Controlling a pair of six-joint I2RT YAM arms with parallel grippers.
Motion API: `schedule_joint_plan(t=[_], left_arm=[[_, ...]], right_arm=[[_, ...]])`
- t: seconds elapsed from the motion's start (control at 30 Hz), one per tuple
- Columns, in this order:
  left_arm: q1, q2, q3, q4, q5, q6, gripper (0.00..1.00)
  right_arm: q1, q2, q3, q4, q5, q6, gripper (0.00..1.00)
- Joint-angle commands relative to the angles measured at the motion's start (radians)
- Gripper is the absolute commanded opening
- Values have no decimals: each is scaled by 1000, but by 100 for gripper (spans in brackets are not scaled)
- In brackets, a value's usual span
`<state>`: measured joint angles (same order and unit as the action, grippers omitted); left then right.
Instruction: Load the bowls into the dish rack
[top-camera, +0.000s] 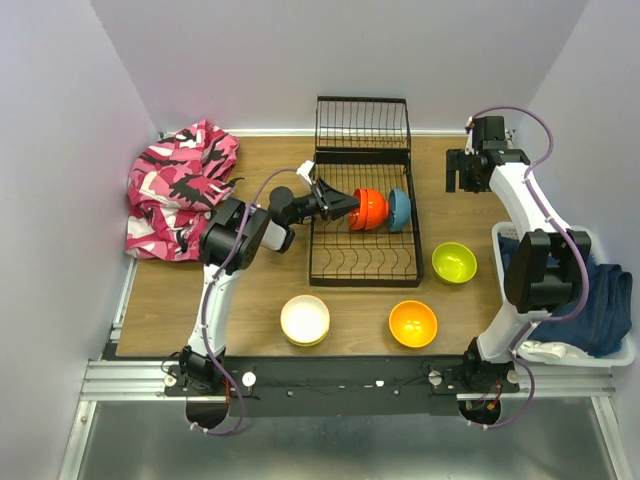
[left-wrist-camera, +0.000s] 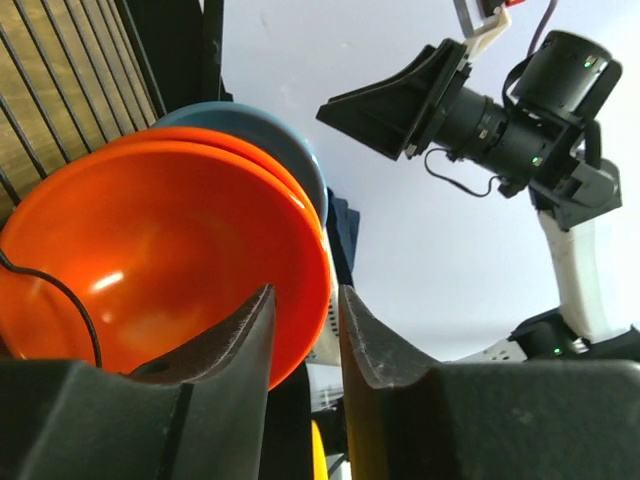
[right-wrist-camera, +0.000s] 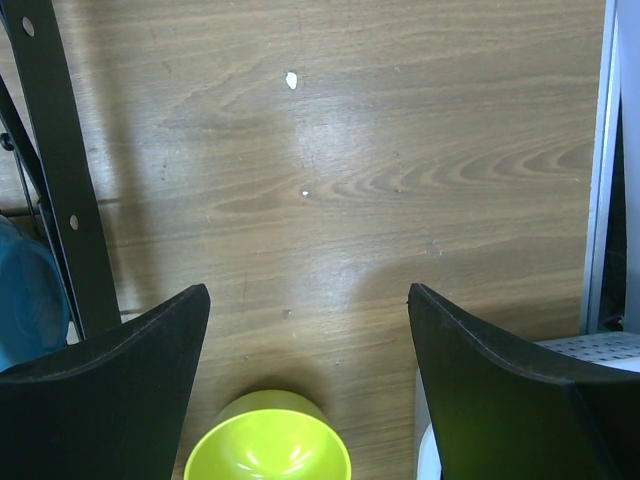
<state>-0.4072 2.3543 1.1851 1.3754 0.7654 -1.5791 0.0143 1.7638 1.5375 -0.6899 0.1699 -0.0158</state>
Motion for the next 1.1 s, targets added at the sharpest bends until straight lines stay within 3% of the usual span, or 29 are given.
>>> schedule_joint_plan(t=[0.0, 0.3, 0.53, 0.6, 0.67, 0.7, 0.73, 0.77, 0.8, 0.83, 0.93, 1.07], left_arm=[[27, -78, -36, -36, 18, 125, 43], [119, -259, -150, -324, 75, 336, 48], [145, -367, -136, -344, 199, 392, 49], [145, -435, -139, -410, 235, 514, 49], [139, -565, -127, -696, 275, 719, 50], [133, -611, -110, -840, 278, 1006, 51], [125, -688, -84, -1168, 275, 1165, 51], [99, -720, -12, -1341, 238, 1321, 51], [85, -751, 20, -1486, 223, 1619, 51], [67, -803, 50, -1706, 206, 1733, 51], [-46, -889, 125, -1997, 74, 2139, 52], [-250, -925, 160, -2113, -104, 2318, 55]], right_arm=[[9, -15, -5, -2, -24, 13, 88], [9, -50, -30, 1, -38, 13, 89], [9, -92, -25, -2, -20, 7, 90], [9, -121, -27, 6, 12, 0, 90], [9, -144, -43, 19, 22, 2, 91], [9, -156, -50, 38, 16, 5, 91], [7, -179, -54, 47, 13, 10, 91], [9, -188, -59, 53, 8, 13, 91], [9, -201, -57, 56, -7, 14, 91], [9, -216, -54, 53, -13, 14, 91], [9, -239, -48, 46, -43, 37, 91], [9, -289, -17, 12, -96, 27, 92]])
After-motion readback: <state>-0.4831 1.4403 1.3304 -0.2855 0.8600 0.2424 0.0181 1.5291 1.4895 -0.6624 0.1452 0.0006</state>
